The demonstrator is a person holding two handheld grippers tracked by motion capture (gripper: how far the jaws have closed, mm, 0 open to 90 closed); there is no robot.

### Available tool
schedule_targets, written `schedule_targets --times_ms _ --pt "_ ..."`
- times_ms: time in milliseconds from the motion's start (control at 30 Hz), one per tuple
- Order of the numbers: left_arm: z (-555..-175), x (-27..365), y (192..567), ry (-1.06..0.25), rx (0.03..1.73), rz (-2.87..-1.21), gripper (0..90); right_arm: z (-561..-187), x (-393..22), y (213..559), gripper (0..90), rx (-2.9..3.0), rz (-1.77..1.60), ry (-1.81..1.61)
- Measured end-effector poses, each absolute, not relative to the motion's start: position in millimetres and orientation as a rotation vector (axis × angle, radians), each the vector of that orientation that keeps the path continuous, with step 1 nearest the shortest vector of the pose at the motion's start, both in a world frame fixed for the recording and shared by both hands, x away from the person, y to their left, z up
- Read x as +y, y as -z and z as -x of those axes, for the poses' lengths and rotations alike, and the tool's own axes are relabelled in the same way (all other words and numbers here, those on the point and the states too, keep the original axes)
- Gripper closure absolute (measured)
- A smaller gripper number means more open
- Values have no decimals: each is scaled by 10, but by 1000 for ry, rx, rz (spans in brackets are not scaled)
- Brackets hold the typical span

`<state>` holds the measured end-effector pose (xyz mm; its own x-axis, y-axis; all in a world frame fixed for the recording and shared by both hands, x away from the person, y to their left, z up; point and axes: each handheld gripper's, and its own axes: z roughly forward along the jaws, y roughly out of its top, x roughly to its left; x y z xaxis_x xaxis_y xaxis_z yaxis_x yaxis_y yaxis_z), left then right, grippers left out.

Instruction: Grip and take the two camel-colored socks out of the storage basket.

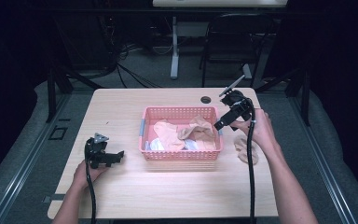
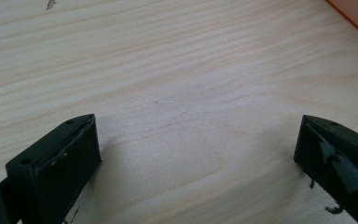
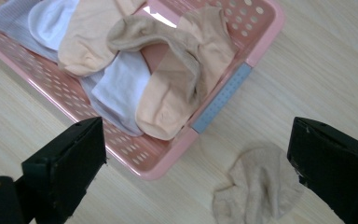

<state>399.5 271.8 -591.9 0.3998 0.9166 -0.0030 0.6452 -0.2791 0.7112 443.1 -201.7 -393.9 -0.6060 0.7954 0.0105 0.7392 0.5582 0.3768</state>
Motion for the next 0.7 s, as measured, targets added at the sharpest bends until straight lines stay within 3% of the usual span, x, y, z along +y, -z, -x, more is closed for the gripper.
schedule_targets --times_ms 700 --pt "-3995 2718 5919 -551 1328 -2025 0 -4643 -1405 4159 133 2704 -1225 -491"
